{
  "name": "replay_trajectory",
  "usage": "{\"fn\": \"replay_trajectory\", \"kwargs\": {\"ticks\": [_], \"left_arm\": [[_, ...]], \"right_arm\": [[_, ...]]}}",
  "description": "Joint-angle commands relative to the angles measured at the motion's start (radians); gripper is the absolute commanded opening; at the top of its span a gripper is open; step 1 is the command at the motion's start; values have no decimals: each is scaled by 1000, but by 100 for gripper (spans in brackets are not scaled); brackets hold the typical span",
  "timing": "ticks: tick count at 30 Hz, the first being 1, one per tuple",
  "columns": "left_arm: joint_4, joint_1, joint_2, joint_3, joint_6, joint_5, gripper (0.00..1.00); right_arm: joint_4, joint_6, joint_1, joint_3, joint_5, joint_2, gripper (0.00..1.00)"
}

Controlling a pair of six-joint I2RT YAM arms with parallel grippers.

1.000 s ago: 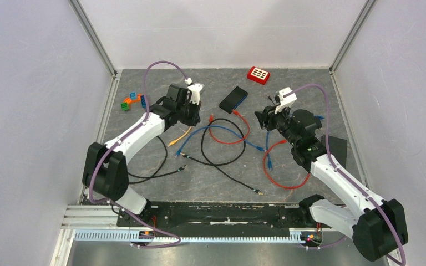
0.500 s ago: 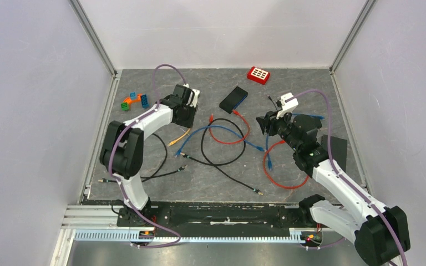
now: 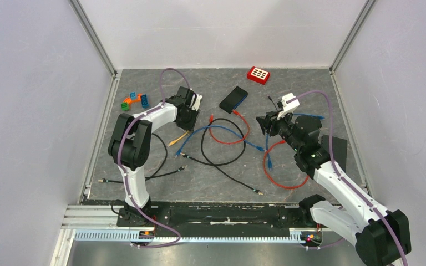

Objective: Insert the plug into the switch port
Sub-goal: Pick up the connector from the center of the board.

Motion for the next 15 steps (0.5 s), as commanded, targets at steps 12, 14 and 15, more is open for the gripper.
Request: {"fn": "replay_trajectory", "kwargs": {"ticks": [12,14,15], "left_arm": [[12,-4,-80,29,76,46,2],[13,-6,-140,18,107,94,2],[20,-10,-168,8,121,121,2]], "right_arm": [[29,13,1,14,-24,-19,48],[30,31,1,24,-35,-12,48],[29,41,1,29,-37,-9,48]]}}
